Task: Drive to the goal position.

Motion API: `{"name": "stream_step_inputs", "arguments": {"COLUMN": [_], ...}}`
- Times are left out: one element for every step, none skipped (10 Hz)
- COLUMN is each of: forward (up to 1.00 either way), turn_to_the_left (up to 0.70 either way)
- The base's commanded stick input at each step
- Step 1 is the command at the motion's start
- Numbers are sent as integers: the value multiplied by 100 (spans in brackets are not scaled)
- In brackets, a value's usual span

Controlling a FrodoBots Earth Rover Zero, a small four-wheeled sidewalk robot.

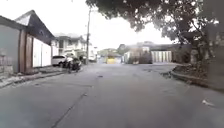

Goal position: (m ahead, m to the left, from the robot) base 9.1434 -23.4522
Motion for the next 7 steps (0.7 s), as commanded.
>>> {"name": "stream_step_inputs", "arguments": {"forward": [100, 100, 100, 100, 100, 100, 100], "turn_to_the_left": [-40, -40, -40, -30, -17, -5, 0]}}
